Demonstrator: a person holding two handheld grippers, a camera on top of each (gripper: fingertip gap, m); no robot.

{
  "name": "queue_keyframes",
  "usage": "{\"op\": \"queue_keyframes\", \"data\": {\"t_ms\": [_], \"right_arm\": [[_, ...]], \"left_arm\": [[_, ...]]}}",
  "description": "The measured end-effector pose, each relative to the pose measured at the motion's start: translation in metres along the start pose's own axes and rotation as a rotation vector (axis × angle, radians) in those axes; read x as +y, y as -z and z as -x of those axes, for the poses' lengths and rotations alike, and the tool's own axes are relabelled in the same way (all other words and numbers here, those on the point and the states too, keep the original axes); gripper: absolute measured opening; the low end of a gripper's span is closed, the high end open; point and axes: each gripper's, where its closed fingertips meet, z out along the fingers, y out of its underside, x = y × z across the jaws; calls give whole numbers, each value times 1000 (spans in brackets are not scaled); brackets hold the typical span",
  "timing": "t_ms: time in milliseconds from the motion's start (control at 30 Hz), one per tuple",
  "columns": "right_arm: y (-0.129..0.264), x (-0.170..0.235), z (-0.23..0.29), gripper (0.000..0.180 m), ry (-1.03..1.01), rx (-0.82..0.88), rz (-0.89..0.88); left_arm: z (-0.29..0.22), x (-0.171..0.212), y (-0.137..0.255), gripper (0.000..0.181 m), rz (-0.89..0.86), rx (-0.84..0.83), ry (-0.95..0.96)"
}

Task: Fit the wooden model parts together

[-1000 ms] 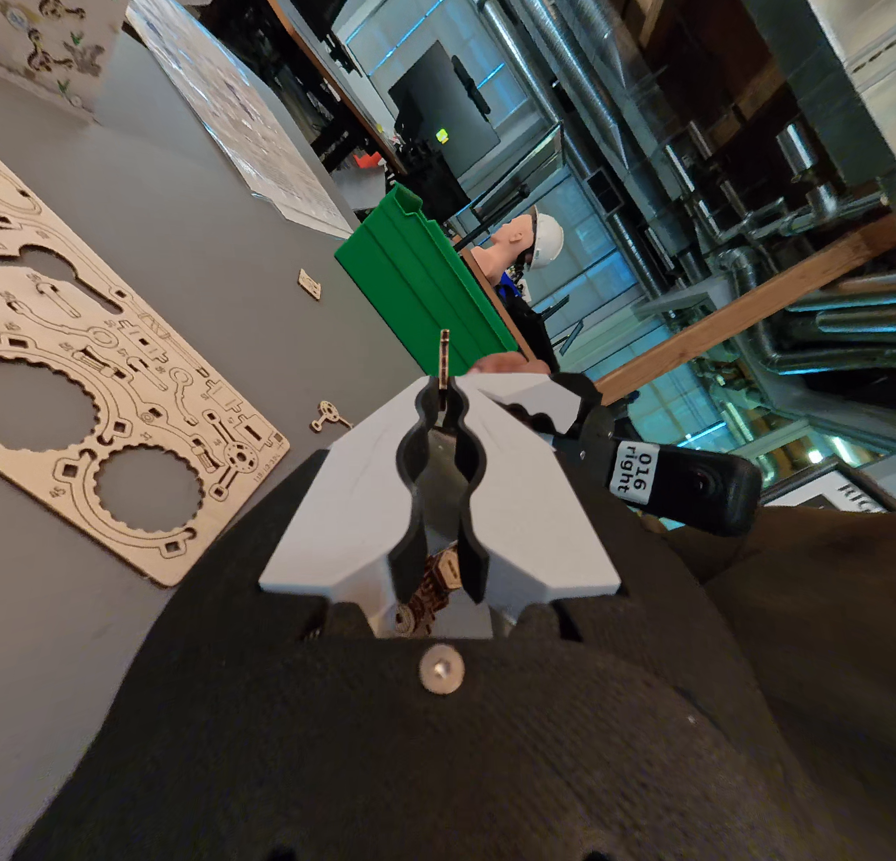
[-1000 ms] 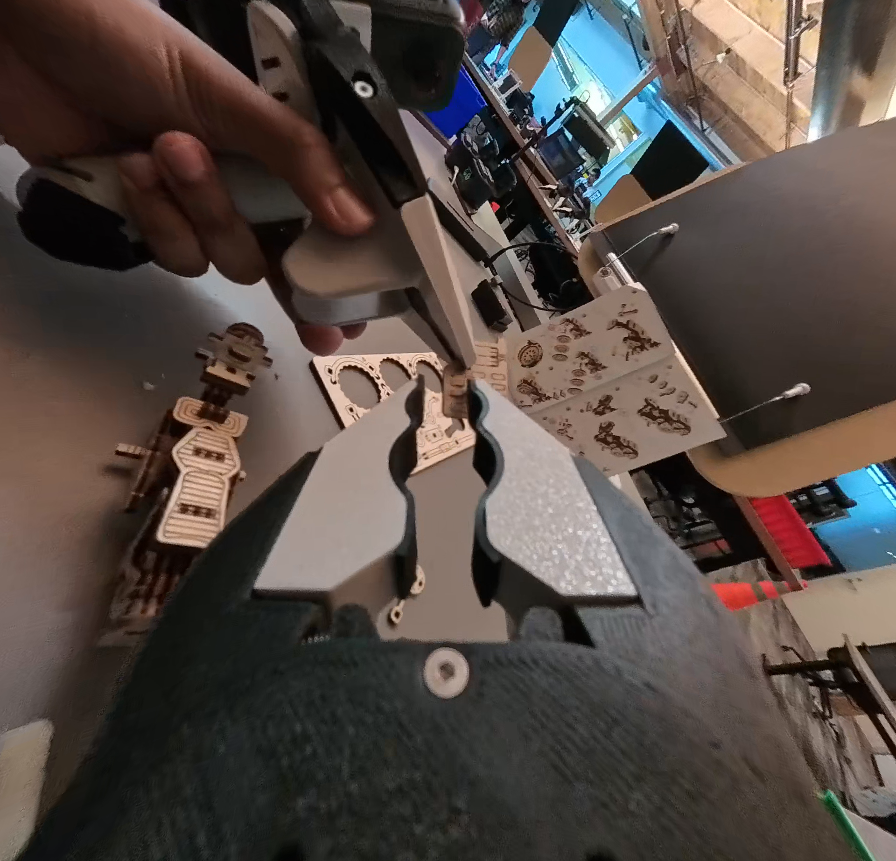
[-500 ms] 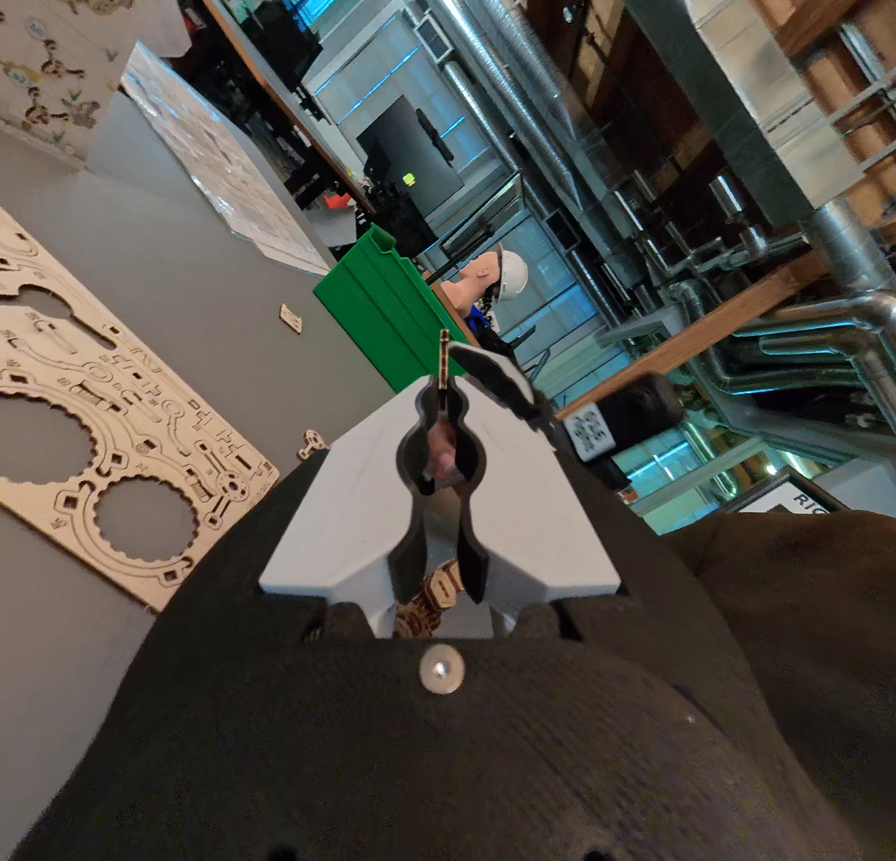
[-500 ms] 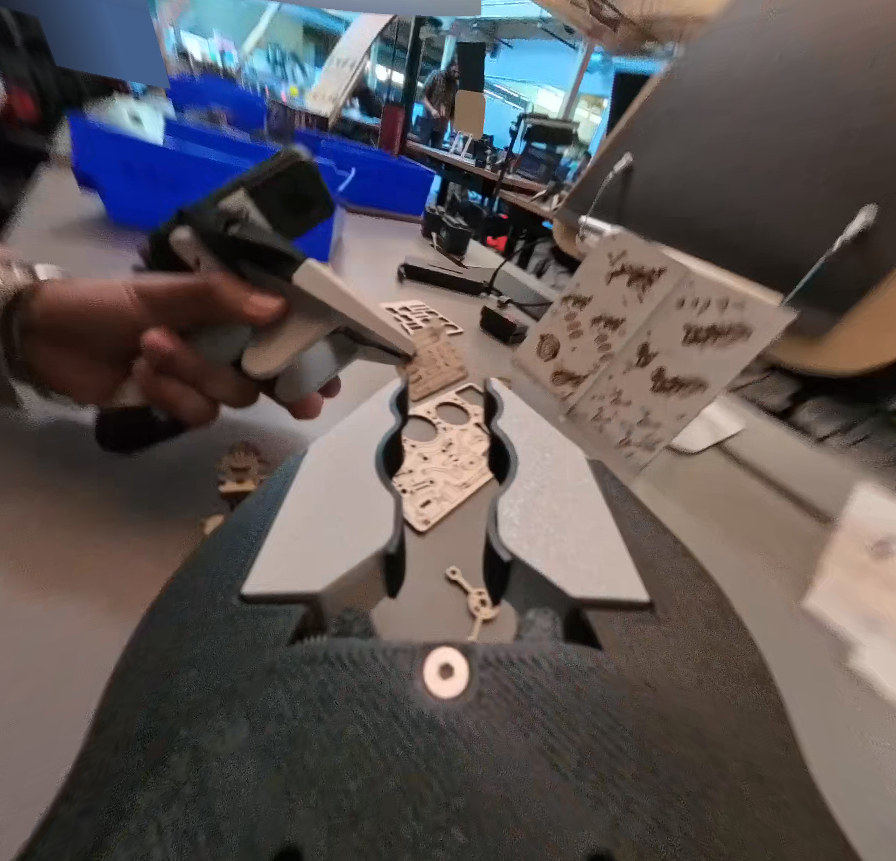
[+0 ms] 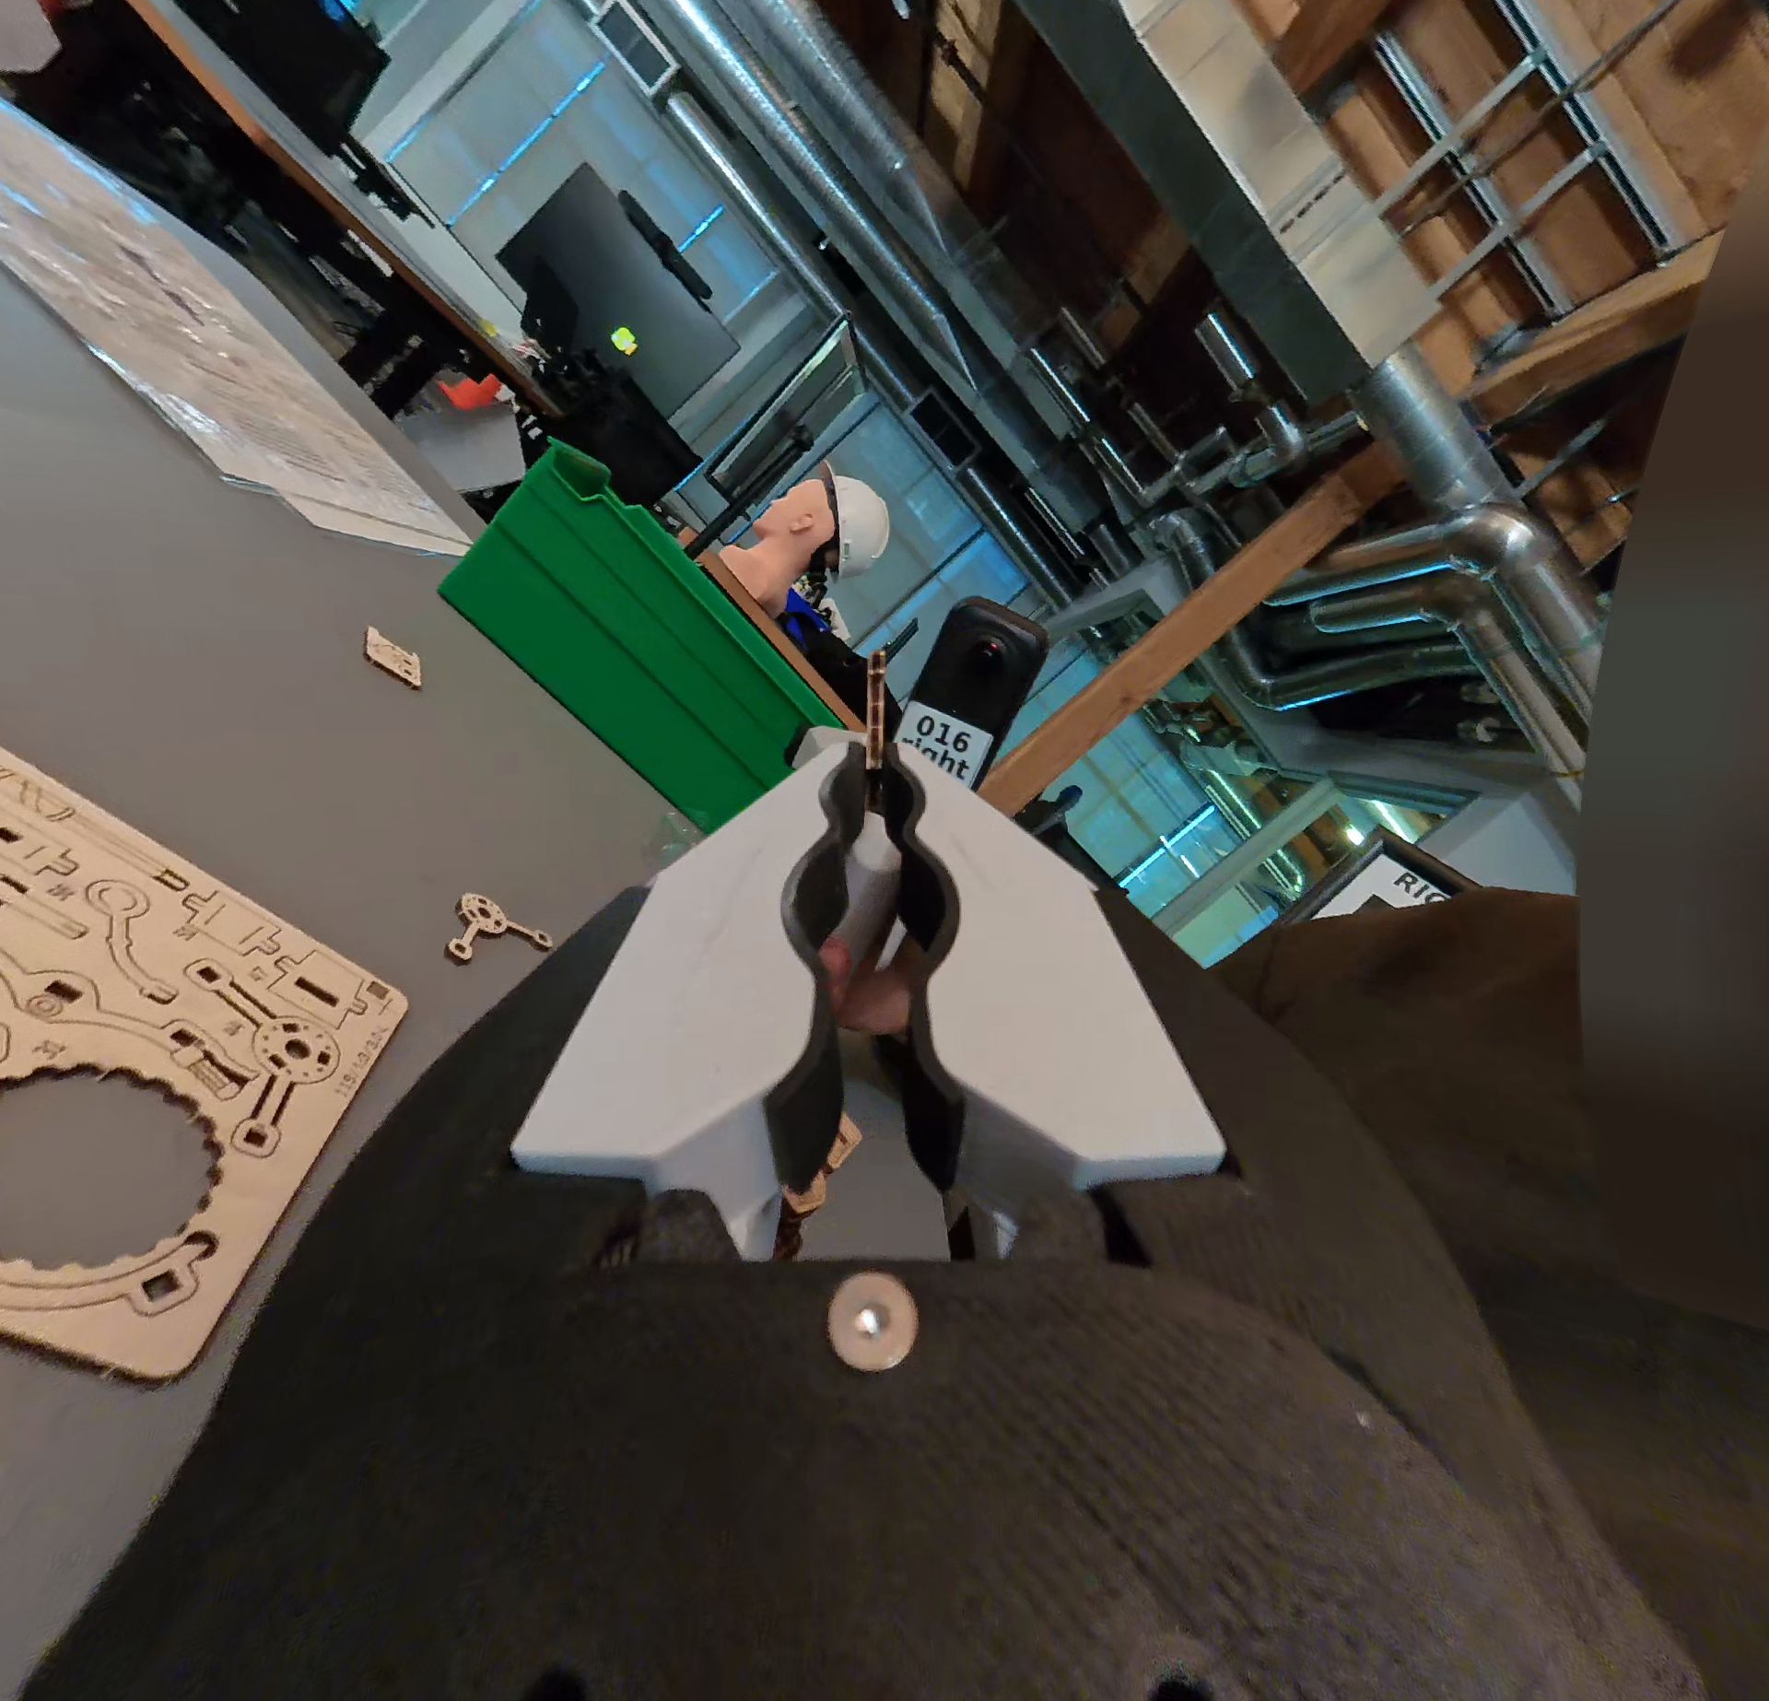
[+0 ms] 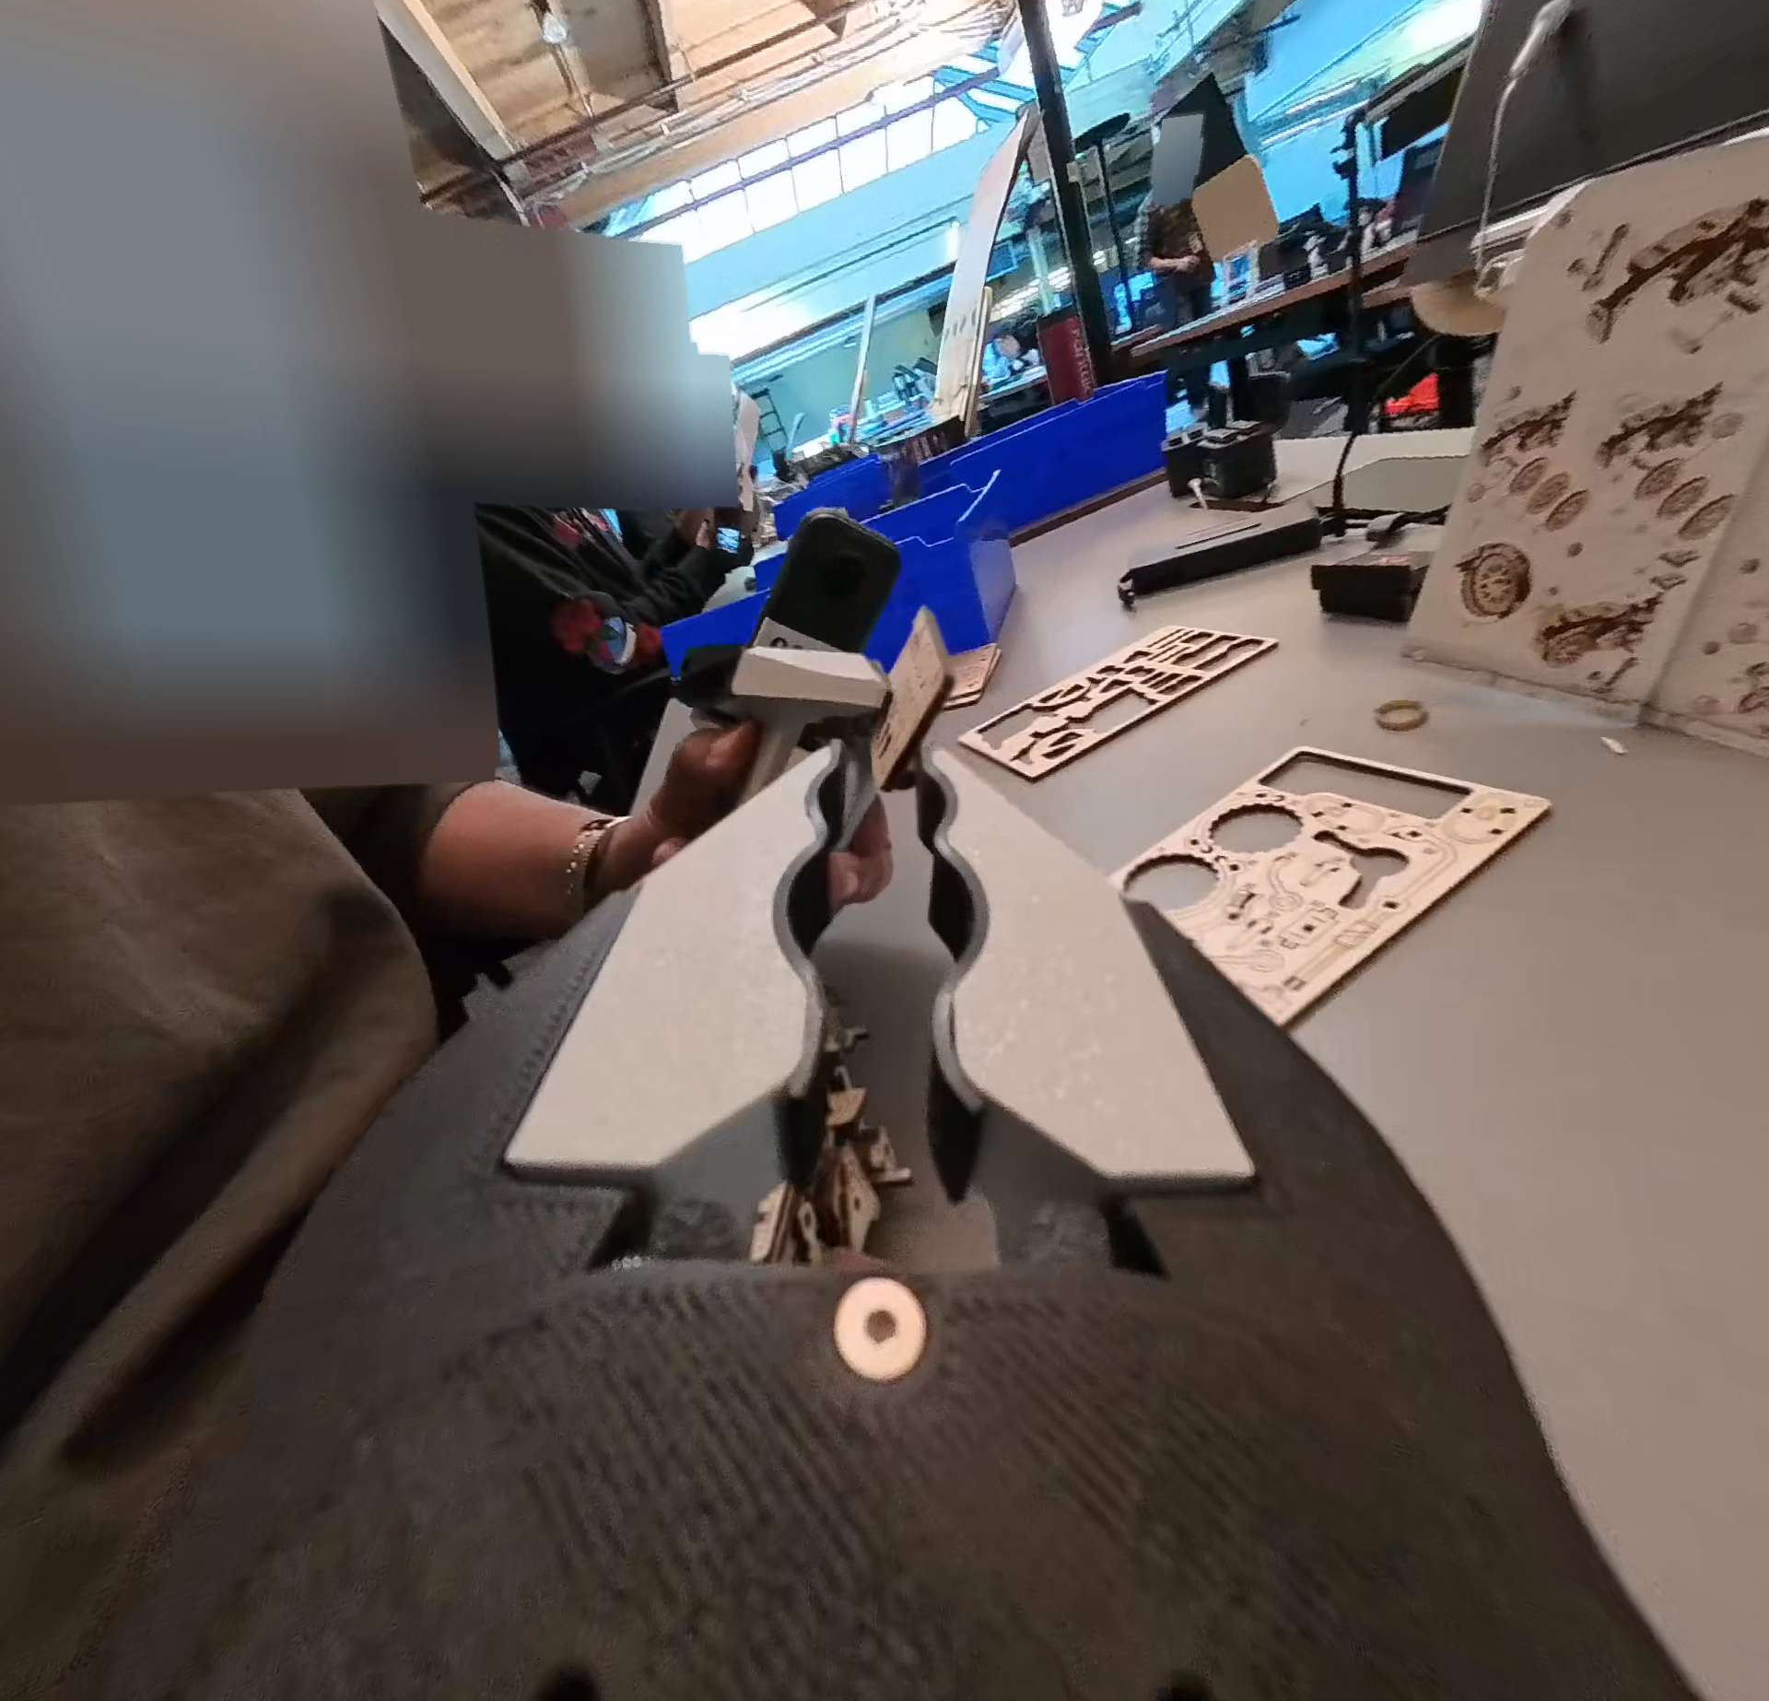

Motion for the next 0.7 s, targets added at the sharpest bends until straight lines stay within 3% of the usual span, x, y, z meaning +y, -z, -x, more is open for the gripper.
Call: {"op": "queue_keyframes", "data": {"t_ms": [167,700], "right_arm": [[1,-3,4,4,-43,-34,-23],[-1,-6,14,3,-74,-94,-34]], "left_arm": [[-6,0,-1,0,7,41,5],[-13,4,-2,0,30,92,40]]}}
